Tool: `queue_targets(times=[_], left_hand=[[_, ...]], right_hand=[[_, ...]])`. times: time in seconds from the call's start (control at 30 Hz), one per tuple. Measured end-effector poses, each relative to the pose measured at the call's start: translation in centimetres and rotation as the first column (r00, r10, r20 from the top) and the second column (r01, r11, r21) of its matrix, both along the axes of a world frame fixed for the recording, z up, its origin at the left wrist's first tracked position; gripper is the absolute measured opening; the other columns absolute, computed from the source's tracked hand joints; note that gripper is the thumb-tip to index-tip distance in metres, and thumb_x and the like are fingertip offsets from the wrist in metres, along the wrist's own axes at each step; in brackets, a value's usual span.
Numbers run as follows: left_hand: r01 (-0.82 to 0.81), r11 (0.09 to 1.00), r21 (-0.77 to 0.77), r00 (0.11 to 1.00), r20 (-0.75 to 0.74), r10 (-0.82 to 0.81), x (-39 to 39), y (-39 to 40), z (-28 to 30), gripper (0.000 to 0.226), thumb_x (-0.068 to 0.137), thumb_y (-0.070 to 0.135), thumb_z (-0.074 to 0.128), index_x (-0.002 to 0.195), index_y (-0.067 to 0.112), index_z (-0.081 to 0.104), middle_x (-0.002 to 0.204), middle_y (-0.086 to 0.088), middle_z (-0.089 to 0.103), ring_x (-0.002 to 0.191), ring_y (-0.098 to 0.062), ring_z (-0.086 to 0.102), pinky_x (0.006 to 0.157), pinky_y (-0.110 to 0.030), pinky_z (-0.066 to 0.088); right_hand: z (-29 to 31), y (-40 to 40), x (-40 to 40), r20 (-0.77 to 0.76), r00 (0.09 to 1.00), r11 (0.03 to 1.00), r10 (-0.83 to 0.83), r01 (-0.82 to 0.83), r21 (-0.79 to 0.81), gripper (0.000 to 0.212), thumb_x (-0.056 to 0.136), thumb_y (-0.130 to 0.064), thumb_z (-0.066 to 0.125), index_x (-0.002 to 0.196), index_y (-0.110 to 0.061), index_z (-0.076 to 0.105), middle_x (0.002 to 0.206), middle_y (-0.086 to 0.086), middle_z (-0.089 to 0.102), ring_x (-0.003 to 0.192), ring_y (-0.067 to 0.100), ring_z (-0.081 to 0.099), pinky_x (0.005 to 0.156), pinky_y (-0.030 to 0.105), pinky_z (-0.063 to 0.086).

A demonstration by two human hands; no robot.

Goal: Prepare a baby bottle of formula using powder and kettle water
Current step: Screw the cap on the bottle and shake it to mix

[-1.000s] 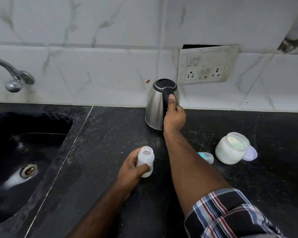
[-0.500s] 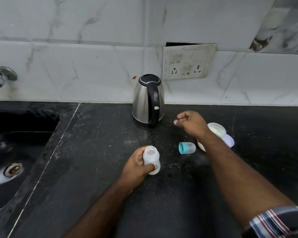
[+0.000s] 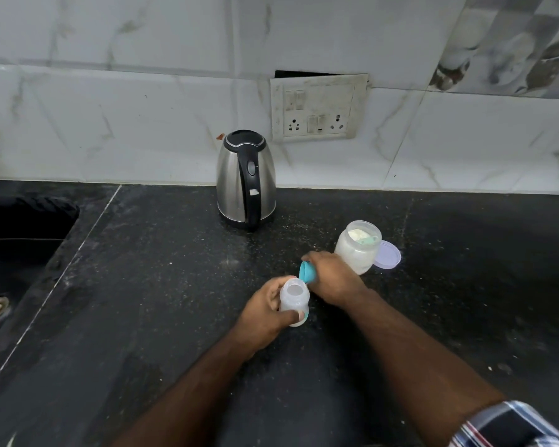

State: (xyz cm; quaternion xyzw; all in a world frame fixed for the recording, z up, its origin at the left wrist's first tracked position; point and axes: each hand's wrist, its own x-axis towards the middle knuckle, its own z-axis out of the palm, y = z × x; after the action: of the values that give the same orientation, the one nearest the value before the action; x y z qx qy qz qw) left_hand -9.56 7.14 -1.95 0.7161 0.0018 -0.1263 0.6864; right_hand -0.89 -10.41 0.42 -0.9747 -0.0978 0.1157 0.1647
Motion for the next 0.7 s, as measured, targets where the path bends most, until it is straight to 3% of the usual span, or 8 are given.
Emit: queue_targets(times=[0.07,0.13,0.2,0.3,0.4,0.47,0.57,0.7], left_hand=[[-0.005,1.000,0.000,1.000,-0.012,0.005,0.1,-0.1,-0.3,0.060,0.078,-0.010,0.077,0.122,0.027,0.060,0.124,0.001,0.070,0.109,-0.002,0.070,0.089,-0.019,0.054],[0.021,1.000,0.007,0.999,-0.029,-0.021,0.0,0.1,-0.5,0.066,0.081,-0.011,0.077,0.131,0.026,0.056,0.131,0.006,0.068,0.117,-0.001,0.067,0.095,-0.020,0.053],[0.072,0.997,0.009,0.996,-0.049,-0.071,-0.1,0.4,-0.3,0.077,0.082,-0.012,0.077,0.145,0.021,0.047,0.140,0.009,0.062,0.128,-0.001,0.060,0.106,-0.022,0.049],[0.062,0.998,0.011,0.996,-0.069,-0.061,-0.1,1.7,0.7,0.084,0.083,-0.019,0.070,0.153,0.017,0.039,0.152,0.001,0.053,0.141,-0.009,0.050,0.118,-0.026,0.039],[-0.050,0.999,0.008,0.999,0.015,0.050,0.5,2.5,2.8,0.074,0.087,-0.020,0.063,0.142,0.025,0.047,0.146,-0.001,0.057,0.140,-0.013,0.051,0.118,-0.029,0.038],[-0.087,0.996,-0.033,0.993,0.071,0.090,0.9,2.0,4.4,0.067,0.088,-0.014,0.068,0.139,0.027,0.050,0.141,-0.001,0.061,0.135,-0.013,0.057,0.116,-0.032,0.043],[-0.079,0.991,-0.104,0.988,0.121,0.091,1.3,0.4,6.4,0.068,0.085,-0.004,0.078,0.143,0.019,0.052,0.135,-0.002,0.068,0.123,-0.013,0.067,0.102,-0.026,0.054],[-0.116,0.988,-0.097,0.974,0.184,0.133,1.4,-0.5,7.4,0.062,0.083,-0.004,0.079,0.138,0.008,0.056,0.128,-0.008,0.072,0.115,-0.022,0.071,0.095,-0.031,0.060]], right_hand=[[-0.2,-0.8,-0.7,-0.026,0.991,0.957,-0.129,0.131,0.259,0.062,0.081,-0.027,0.085,0.136,-0.024,0.055,0.129,-0.002,0.064,0.115,0.016,0.061,0.099,0.033,0.049],[0.4,-1.4,-1.4,-0.118,0.959,0.805,-0.259,0.282,0.523,0.058,0.079,-0.026,0.087,0.127,-0.027,0.055,0.117,-0.009,0.065,0.103,0.009,0.064,0.084,0.023,0.051],[1.6,-1.9,-1.9,-0.203,0.931,0.658,-0.302,0.358,0.663,0.057,0.079,-0.022,0.087,0.124,-0.030,0.054,0.112,-0.011,0.063,0.098,0.005,0.065,0.071,0.015,0.050],[3.8,-2.3,-2.4,-0.245,0.931,0.569,-0.271,0.360,0.739,0.060,0.081,-0.014,0.085,0.131,-0.028,0.057,0.115,-0.009,0.063,0.106,0.009,0.065,0.082,0.021,0.054],[5.8,-2.1,-3.1,-0.266,0.938,0.500,-0.223,0.344,0.795,0.055,0.080,-0.008,0.084,0.129,-0.024,0.064,0.115,-0.005,0.069,0.107,0.011,0.067,0.089,0.028,0.057],[6.8,-1.4,-3.6,-0.269,0.946,0.452,-0.179,0.322,0.832,0.052,0.080,-0.005,0.084,0.125,-0.023,0.065,0.115,-0.002,0.073,0.106,0.013,0.070,0.088,0.030,0.058],[7.7,0.0,-4.4,-0.287,0.953,0.327,-0.098,0.303,0.895,0.047,0.079,0.001,0.084,0.118,-0.018,0.066,0.112,0.006,0.077,0.100,0.019,0.074,0.080,0.034,0.059],[8.0,0.8,-5.0,-0.327,0.945,0.238,-0.005,0.318,0.918,0.043,0.081,0.001,0.083,0.118,-0.014,0.065,0.106,0.006,0.079,0.089,0.019,0.075,0.070,0.028,0.059]])
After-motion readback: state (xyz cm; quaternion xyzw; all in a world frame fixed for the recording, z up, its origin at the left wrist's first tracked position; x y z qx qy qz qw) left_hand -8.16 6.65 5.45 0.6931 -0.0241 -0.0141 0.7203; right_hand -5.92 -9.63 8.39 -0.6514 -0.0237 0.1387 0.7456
